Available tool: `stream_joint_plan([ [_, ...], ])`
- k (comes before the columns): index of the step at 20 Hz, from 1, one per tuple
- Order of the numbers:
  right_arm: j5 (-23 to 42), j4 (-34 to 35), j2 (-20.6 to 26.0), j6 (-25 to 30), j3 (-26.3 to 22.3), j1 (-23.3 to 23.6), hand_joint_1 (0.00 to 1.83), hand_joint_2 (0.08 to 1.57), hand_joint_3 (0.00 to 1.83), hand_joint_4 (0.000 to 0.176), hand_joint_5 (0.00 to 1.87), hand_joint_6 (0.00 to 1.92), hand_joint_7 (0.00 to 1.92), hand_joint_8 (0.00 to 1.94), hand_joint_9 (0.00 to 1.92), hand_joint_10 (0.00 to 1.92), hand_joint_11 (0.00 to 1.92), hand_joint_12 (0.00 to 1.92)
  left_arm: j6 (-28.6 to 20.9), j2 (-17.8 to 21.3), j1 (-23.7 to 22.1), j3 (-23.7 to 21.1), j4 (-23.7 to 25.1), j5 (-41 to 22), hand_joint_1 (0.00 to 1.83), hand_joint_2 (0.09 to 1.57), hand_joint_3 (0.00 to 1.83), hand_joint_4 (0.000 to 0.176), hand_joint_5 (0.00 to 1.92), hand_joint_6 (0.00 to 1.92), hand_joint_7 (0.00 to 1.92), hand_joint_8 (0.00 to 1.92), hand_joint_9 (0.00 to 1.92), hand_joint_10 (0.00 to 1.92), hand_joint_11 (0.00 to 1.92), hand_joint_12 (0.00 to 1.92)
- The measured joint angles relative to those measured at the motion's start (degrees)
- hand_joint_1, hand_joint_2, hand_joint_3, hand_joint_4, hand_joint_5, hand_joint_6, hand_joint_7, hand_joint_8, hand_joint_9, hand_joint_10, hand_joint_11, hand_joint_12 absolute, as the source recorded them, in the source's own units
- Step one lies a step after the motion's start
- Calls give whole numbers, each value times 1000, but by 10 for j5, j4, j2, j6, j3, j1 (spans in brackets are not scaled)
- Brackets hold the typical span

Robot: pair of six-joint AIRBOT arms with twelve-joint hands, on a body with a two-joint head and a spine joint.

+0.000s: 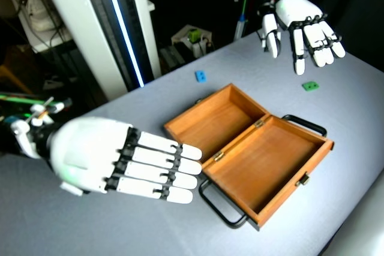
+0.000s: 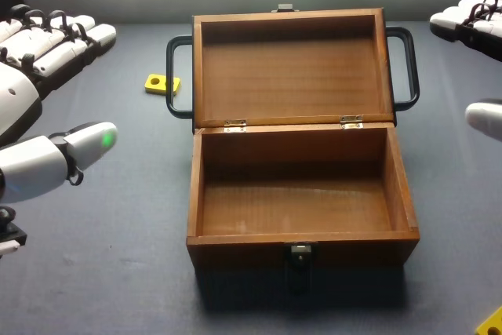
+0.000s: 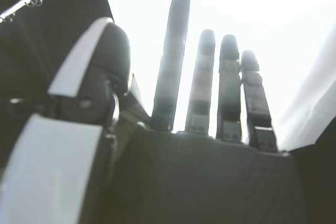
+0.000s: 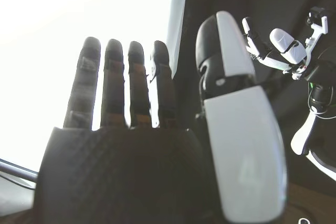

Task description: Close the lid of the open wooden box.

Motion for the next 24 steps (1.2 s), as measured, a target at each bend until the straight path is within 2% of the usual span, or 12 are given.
stream_joint_plan([
  [6, -1, -2, -1, 0, 4, 0, 105, 1402, 3, 0, 131, 1, 123, 0, 91, 2, 119, 23, 0, 0, -3, 3, 2, 8, 0, 1374, 0, 0, 66, 1, 69, 1, 113, 3, 0, 438],
  [7, -2, -3, -3, 0, 8, 0, 104, 1411, 6, 0, 122, 0, 113, 0, 78, 0, 103, 14, 0, -2, -10, 10, 5, 19, 0, 1344, 0, 0, 27, 1, 40, 3, 40, 6, 0, 306],
  [9, -14, -5, -9, 4, 22, 0, 58, 1421, 8, 0, 119, 4, 97, 1, 67, 3, 91, 7, 0, -12, -27, 29, 3, 41, 0, 1319, 0, 0, 13, 3, 46, 1, 46, 1, 27, 235],
  [10, -27, -5, -15, 15, 34, 1, 51, 1419, 6, 0, 125, 6, 107, 4, 80, 8, 105, 13, 0, -20, -39, 44, 0, 60, 0, 1332, 9, 0, 10, 2, 36, 0, 28, 0, 11, 213],
  [12, -66, -3, -30, 35, 65, 9, 9, 1423, 5, 0, 135, 6, 130, 8, 85, 6, 93, 6, 0, -45, -72, 77, -10, 116, 0, 1453, 3, 0, 42, 1, 106, 1, 106, 3, 26, 146],
  [13, -82, -4, -35, 41, 77, 14, 1, 1418, 3, 0, 129, 2, 126, 5, 76, 1, 79, 0, 0, -55, -86, 92, -10, 141, 0, 1432, 0, 0, 53, 2, 102, 0, 91, 0, 13, 128],
  [16, -129, 5, -47, 44, 106, 30, 0, 1461, 19, 0, 133, 3, 125, 3, 71, 0, 65, 0, 8, -75, -118, 122, -10, 209, 216, 1475, 0, 0, 83, 7, 95, 3, 82, 3, 21, 133],
  [18, -159, 4, -57, 45, 124, 44, 0, 1462, 14, 0, 128, 0, 111, 0, 51, 0, 46, 0, 24, -90, -143, 142, -8, 250, 27, 1444, 0, 0, 21, 1, 142, 15, 154, 26, 60, 152],
  [19, -171, 1, -62, 45, 132, 51, 0, 1458, 11, 0, 129, 1, 108, 0, 51, 1, 48, 2, 33, -96, -155, 151, -6, 272, 5, 1470, 7, 0, 31, 9, 142, 12, 161, 26, 84, 163],
  [22, -211, -20, -72, 45, 150, 72, 0, 1434, 0, 0, 113, 0, 92, 0, 46, 3, 54, 7, 49, -113, -177, 174, -2, 325, 99, 1497, 1, 0, 19, 1, 42, 0, 99, 0, 104, 159],
  [24, -242, -40, -79, 45, 163, 86, 0, 1411, 0, 0, 115, 1, 80, 0, 47, 3, 66, 12, 55, -129, -196, 197, 10, 381, 157, 1460, 0, 0, 0, 0, 26, 0, 98, 1, 112, 175],
])
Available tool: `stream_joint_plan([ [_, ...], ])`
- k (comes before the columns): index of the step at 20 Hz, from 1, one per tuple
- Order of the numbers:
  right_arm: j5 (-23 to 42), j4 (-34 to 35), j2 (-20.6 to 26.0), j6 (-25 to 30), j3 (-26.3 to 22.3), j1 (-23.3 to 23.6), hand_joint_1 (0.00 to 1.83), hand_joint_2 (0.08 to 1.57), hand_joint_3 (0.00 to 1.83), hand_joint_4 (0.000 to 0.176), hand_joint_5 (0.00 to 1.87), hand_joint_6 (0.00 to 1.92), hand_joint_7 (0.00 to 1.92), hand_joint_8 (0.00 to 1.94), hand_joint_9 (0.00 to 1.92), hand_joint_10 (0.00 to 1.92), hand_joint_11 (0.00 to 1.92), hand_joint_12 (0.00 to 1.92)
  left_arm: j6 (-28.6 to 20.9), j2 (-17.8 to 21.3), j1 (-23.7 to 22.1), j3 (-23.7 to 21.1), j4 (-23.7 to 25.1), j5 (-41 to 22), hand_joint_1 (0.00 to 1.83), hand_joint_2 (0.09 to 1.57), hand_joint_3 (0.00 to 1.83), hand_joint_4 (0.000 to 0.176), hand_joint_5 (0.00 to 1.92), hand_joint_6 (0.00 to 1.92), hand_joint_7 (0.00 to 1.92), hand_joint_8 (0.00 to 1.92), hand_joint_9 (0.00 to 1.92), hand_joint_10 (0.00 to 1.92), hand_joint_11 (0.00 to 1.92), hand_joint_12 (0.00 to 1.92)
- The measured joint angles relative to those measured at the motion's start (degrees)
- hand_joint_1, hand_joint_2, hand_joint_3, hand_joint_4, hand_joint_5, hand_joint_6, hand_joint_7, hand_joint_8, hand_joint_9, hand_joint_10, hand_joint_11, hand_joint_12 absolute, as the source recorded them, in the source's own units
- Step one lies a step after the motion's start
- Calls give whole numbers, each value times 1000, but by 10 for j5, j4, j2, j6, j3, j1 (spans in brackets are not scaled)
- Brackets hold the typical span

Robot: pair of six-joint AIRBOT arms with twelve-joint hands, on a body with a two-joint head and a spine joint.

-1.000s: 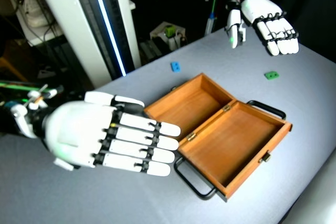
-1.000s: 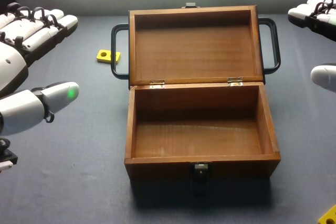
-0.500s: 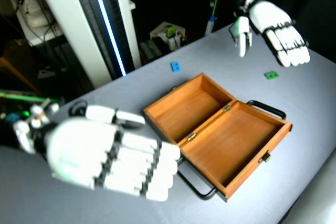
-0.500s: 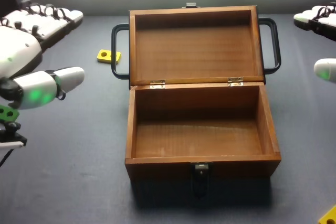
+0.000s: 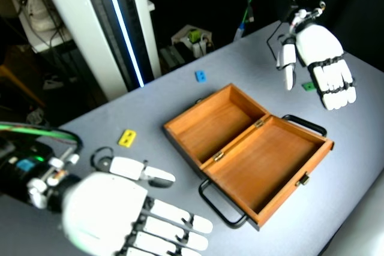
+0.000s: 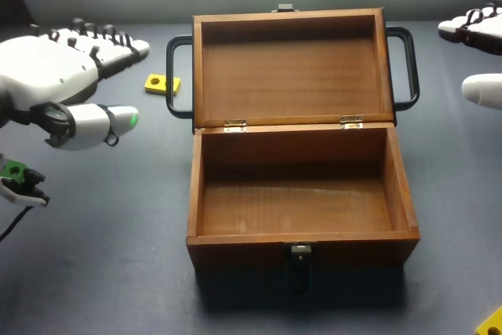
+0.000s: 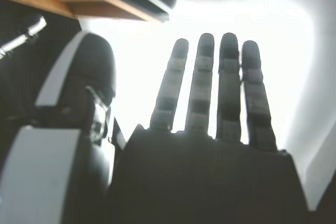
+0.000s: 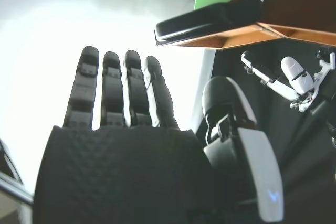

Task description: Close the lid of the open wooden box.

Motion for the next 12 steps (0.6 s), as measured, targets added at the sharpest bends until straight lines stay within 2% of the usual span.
stream_joint_plan([
  [2, -18, -7, -5, 1, 7, 6, 0, 1409, 0, 0, 125, 5, 83, 2, 62, 8, 82, 18, 15, -8, -12, 9, 2, 27, 190, 1399, 0, 0, 0, 0, 0, 0, 40, 0, 44, 87],
  [5, -47, -23, -12, 0, 17, 12, 0, 1452, 10, 0, 128, 4, 110, 11, 44, 2, 51, 4, 56, -27, -38, 25, 5, 83, 101, 1384, 0, 0, 0, 0, 0, 0, 6, 0, 11, 45],
  [8, -66, -29, -18, 0, 24, 18, 0, 1458, 8, 0, 149, 10, 141, 17, 65, 8, 72, 11, 90, -38, -54, 40, -6, 120, 164, 1395, 1, 0, 0, 0, 0, 0, 0, 0, 13, 36],
  [10, -73, -37, -24, 6, 30, 19, 0, 1425, 0, 0, 140, 4, 131, 9, 55, 3, 65, 7, 114, -47, -61, 50, -17, 133, 99, 1381, 0, 0, 0, 0, 0, 0, 25, 4, 59, 49],
  [11, -78, -49, -30, 18, 33, 22, 0, 1417, 0, 0, 112, 0, 104, 1, 31, 0, 38, 1, 119, -50, -64, 53, -21, 142, 352, 1382, 0, 0, 0, 0, 0, 0, 4, 0, 11, 9],
  [12, -82, -66, -36, 25, 37, 23, 0, 1424, 0, 0, 126, 7, 119, 8, 51, 9, 67, 14, 127, -54, -65, 56, -26, 148, 264, 1341, 0, 0, 0, 0, 0, 0, 0, 0, 1, 1],
])
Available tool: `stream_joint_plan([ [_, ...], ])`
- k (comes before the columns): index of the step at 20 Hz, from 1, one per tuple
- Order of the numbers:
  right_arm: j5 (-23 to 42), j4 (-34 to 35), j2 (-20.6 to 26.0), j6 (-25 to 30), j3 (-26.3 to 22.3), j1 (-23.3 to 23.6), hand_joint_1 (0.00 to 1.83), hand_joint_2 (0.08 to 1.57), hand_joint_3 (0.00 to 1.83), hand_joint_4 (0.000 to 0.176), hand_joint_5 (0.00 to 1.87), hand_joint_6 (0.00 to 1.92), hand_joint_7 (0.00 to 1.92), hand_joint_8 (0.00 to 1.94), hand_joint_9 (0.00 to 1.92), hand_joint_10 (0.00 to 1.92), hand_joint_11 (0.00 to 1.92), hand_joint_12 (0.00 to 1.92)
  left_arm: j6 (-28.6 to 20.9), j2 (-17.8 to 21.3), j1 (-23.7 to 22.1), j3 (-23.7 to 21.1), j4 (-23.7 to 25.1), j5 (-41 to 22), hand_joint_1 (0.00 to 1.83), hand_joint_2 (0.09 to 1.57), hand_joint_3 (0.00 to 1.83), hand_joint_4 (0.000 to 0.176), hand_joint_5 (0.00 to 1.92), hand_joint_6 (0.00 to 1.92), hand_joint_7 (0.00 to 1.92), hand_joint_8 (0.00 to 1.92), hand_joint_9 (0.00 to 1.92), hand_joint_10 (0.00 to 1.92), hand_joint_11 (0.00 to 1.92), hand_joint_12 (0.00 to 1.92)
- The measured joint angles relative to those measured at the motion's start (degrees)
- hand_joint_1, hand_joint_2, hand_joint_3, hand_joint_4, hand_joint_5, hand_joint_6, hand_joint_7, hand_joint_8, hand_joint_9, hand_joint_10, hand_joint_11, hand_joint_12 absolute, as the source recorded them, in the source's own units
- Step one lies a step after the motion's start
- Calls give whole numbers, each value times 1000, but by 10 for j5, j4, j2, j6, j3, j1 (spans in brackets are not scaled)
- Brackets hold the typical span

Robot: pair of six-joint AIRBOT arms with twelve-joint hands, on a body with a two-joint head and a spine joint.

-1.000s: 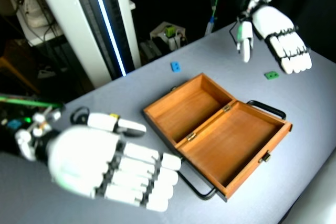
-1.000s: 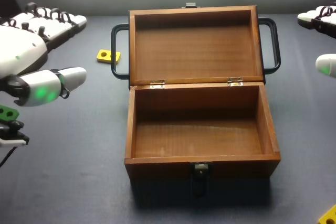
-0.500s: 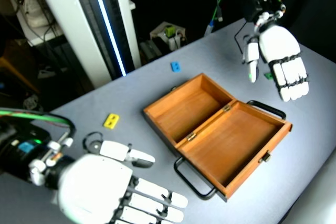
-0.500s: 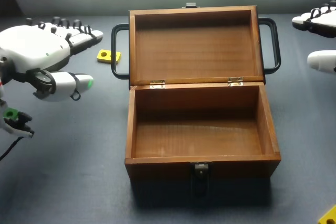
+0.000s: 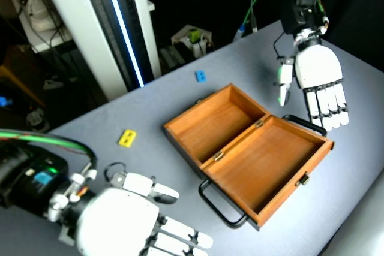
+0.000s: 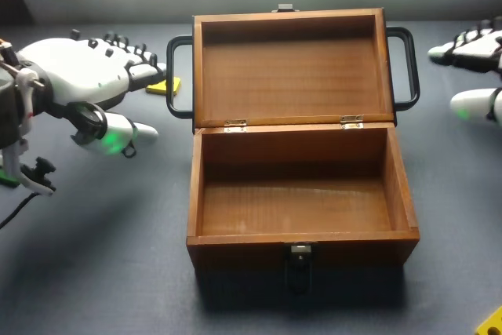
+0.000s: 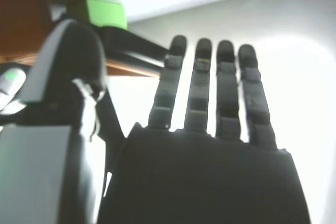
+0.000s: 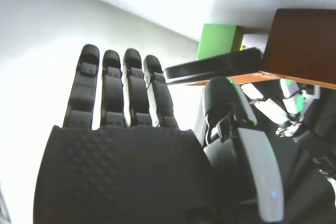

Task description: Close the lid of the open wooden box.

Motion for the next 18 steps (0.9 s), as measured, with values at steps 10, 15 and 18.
stream_joint_plan([
  [10, -24, -54, -23, 12, 3, 22, 0, 1361, 0, 0, 114, 2, 99, 2, 33, 4, 85, 17, 30, -18, -4, 8, -11, 26, 208, 1276, 0, 0, 0, 0, 0, 0, 0, 0, 14, 5],
  [15, -30, -55, -24, 14, 3, 25, 0, 1402, 2, 0, 114, 3, 90, 0, 20, 1, 62, 6, 33, -21, -5, 12, -10, 33, 42, 1198, 7, 0, 28, 3, 40, 4, 27, 4, 23, 7],
  [18, -31, -56, -25, 14, 3, 25, 0, 1420, 9, 0, 100, 1, 79, 0, 18, 1, 67, 8, 33, -20, -5, 5, -11, 28, 105, 1212, 0, 0, 3, 0, 25, 0, 16, 0, 20, 4],
])
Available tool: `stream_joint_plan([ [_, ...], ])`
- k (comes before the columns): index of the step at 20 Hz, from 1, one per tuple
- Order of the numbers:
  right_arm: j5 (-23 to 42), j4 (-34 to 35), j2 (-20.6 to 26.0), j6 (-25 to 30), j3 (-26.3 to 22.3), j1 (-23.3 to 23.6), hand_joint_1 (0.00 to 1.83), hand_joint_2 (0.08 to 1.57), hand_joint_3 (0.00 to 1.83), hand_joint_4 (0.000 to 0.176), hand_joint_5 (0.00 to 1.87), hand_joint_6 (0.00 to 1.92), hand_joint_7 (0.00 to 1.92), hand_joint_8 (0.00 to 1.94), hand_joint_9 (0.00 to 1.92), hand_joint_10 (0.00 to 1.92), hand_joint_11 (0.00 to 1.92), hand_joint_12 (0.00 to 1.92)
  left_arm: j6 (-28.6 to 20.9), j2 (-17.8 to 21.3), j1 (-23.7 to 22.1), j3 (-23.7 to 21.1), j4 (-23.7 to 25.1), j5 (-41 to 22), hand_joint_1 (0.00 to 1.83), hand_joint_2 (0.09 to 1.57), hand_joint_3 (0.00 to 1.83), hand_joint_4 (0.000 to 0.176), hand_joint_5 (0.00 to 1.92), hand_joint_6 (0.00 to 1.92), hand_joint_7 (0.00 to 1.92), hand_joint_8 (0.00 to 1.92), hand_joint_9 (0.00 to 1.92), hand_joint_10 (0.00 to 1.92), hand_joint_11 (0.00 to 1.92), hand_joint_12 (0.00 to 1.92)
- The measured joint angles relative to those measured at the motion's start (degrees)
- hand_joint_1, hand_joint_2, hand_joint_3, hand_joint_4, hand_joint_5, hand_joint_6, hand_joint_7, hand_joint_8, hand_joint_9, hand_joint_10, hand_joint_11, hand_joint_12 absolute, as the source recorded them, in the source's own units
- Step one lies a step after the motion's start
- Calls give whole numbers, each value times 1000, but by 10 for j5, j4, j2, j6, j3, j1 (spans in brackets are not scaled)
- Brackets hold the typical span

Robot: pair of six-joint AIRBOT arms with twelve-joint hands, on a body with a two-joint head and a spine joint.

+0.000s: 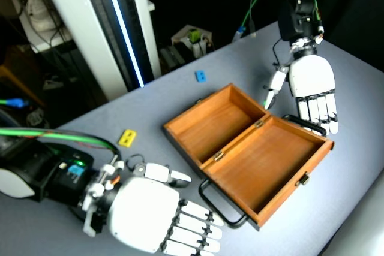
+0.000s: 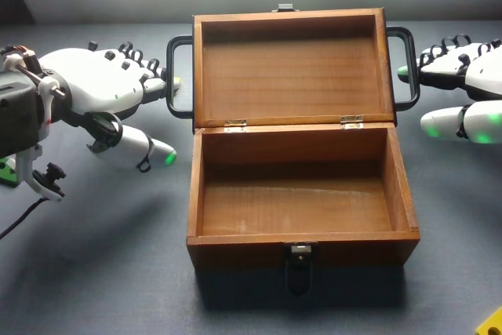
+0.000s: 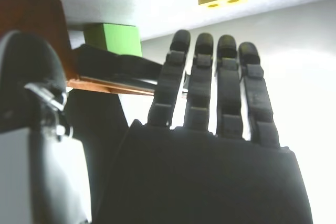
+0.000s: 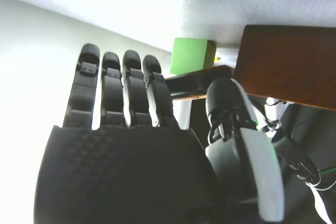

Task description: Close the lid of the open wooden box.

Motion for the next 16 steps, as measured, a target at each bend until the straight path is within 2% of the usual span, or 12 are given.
stream_joint_plan([
  [4, 0, -2, 1, 5, -2, 0, 0, 1405, 0, 0, 92, 0, 75, 0, 16, 0, 62, 5, 1, 16, 3, -23, 0, -13, 170, 1254, 10, 0, 0, 0, 1, 0, 0, 0, 16, 4],
  [6, 0, -3, 4, 7, -6, 0, 0, 1393, 0, 0, 87, 0, 71, 0, 16, 0, 64, 6, 1, 24, 8, -35, 0, -27, 90, 1295, 18, 0, 0, 0, 0, 0, 0, 0, 14, 6],
  [7, 3, -3, 6, 7, -9, 0, 0, 1379, 0, 12, 73, 0, 57, 0, 14, 0, 65, 6, 1, 29, 9, -43, 0, -35, 125, 1323, 19, 0, 0, 0, 0, 0, 0, 0, 2, 0],
  [12, 19, -4, 16, 9, -17, 0, 0, 1400, 3, 6, 65, 0, 59, 0, 2, 0, 56, 3, 2, 54, 18, -73, 3, -82, 70, 1331, 2, 0, 0, 0, 0, 0, 0, 0, 36, 12],
  [14, 20, -4, 17, 9, -19, 0, 0, 1402, 3, 16, 67, 2, 68, 4, 5, 2, 52, 5, 2, 56, 18, -77, 7, -86, 69, 1337, 3, 0, 0, 0, 0, 0, 0, 0, 18, 5],
  [15, 21, -4, 20, 9, -21, 0, 0, 1414, 7, 28, 63, 0, 57, 0, 1, 0, 50, 4, 2, 59, 19, -80, 7, -89, 68, 1339, 3, 0, 0, 0, 0, 0, 0, 0, 18, 4],
  [16, 22, -4, 21, 9, -23, 0, 0, 1414, 6, 30, 63, 0, 60, 2, 5, 2, 57, 7, 2, 61, 20, -82, 9, -93, 49, 1334, 1, 0, 0, 0, 0, 0, 0, 0, 27, 8],
])
